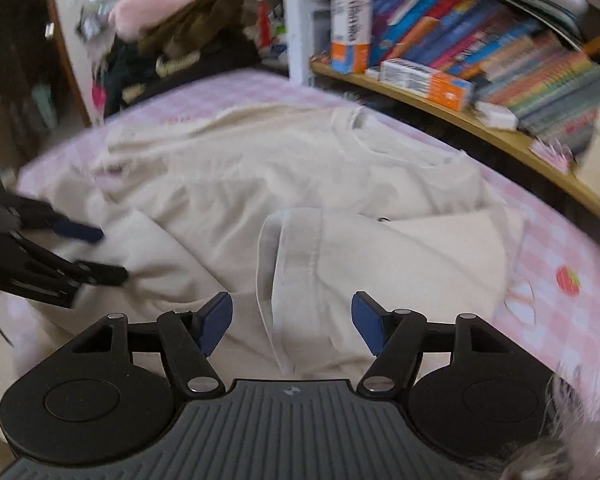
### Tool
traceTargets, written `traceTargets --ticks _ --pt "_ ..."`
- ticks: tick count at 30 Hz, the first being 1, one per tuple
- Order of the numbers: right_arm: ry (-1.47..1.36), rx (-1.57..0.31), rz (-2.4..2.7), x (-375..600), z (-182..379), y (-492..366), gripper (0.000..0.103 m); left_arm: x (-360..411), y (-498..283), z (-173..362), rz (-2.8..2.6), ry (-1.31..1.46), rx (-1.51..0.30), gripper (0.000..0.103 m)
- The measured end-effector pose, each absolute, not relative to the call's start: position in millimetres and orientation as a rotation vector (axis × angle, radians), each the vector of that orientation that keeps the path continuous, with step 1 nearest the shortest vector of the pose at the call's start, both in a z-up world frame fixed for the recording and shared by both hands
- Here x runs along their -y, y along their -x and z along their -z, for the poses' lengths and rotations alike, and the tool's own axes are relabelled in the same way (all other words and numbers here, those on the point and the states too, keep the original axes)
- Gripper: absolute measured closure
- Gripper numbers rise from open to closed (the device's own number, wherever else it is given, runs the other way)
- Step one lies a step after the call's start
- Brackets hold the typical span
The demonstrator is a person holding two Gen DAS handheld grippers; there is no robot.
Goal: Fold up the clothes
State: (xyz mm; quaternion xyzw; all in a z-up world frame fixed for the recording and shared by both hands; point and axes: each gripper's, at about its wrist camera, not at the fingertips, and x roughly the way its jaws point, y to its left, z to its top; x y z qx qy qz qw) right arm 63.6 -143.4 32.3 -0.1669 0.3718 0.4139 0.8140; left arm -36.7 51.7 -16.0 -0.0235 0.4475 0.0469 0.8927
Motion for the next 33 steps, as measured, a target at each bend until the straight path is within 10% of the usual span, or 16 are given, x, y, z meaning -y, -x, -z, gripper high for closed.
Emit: traceTargets --ticks 3,10,14,16,33 --pt "0.44 -0.798 -0.832 131.5 -18.9 -71.4 0.096 -51.6 37.8 17.7 -0.084 0.036 -0.923 0.035" --pt "-0.046 -0.688 -0.334 287.3 -46.8 -124.8 0.097 -55.0 36.3 17.1 -0.062 0.042 -0.935 0.035" --pt "-0.185 -0.972 -0.083 376.4 11.7 -156.6 0.093 -52.1 34.8 17.5 -0.065 0.029 -0.945 0.035" --pt "-0.185 -0.989 -0.016 395.0 25.9 -152.7 0.077 -52.0 33.5 17.2 -0.063 0.024 -0.953 0.035" --pt "-0.109 -0.963 -0.32 369.2 24.6 -140.2 0.05 -44.7 34.1 18.3 -0.091 -0.007 -0.955 0.034"
